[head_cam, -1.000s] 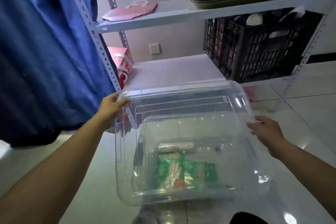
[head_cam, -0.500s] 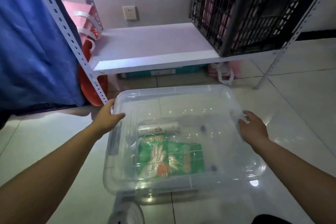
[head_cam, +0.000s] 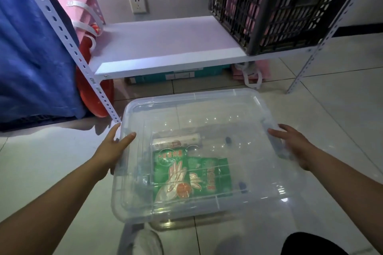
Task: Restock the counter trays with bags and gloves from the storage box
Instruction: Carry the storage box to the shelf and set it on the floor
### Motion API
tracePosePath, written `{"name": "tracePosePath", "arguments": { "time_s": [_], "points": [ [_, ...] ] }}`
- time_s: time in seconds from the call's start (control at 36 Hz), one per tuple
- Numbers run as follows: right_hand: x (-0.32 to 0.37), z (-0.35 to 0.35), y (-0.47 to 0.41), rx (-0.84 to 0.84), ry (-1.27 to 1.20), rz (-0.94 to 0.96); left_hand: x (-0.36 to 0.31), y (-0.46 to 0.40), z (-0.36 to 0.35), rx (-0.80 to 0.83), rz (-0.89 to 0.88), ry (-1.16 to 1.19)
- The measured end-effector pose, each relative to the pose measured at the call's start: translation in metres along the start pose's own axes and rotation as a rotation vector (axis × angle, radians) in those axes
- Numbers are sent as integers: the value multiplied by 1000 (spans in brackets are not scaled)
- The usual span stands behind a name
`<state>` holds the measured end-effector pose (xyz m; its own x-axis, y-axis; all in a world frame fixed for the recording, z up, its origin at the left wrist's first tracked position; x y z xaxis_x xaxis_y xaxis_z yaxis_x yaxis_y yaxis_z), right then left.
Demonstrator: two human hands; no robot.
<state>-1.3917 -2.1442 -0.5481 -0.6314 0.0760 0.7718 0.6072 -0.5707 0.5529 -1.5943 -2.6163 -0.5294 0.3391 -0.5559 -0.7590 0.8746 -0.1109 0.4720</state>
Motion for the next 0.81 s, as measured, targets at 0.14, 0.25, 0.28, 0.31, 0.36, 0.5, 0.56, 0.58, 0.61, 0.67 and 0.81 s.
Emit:
{"name": "tracePosePath", "arguments": {
  "time_s": [0.14,0.25,0.28,0.31,0.36,0.5,0.56,0.58,0.61,0.67,0.81],
  "points": [
    [7,5,-7,-244,10,87,-9,1,5,-188,-26,-13],
    [13,-5,3,-357,145,232,-6,1,3,-258,38,10],
    [12,-6,3,-357,147,238,-4,-1,5,-253,72,20],
    [12,-7,4,-356,152,242,-1,-1,7,-233,109,29],
    [12,-10,4,-354,164,253,3,-3,13,-169,162,32],
    [16,-20,9,-368,229,308,6,-2,24,-114,191,-29],
    [18,-23,12,-376,263,320,4,-2,27,-135,186,-25],
    [18,-25,13,-388,290,333,3,-1,29,-152,171,-24],
    [20,-27,15,-404,331,356,1,-1,30,-172,148,-26],
    [23,-31,18,-436,442,416,-1,0,32,-197,105,-48],
    [24,-32,21,-466,495,440,0,-3,33,-192,88,-58]
  ]
}}
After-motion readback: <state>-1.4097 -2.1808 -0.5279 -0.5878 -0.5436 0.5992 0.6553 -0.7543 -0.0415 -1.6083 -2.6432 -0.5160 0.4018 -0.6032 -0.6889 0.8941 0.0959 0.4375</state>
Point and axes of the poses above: each hand's wrist, its own y-axis away from the middle knuckle, its own z-axis out of the back of the hand, x = y × z, the point moved 5 cm from there along -y, towards the middle knuckle, and after that the axes turned 2 degrees about x, right-handed, at the moved point
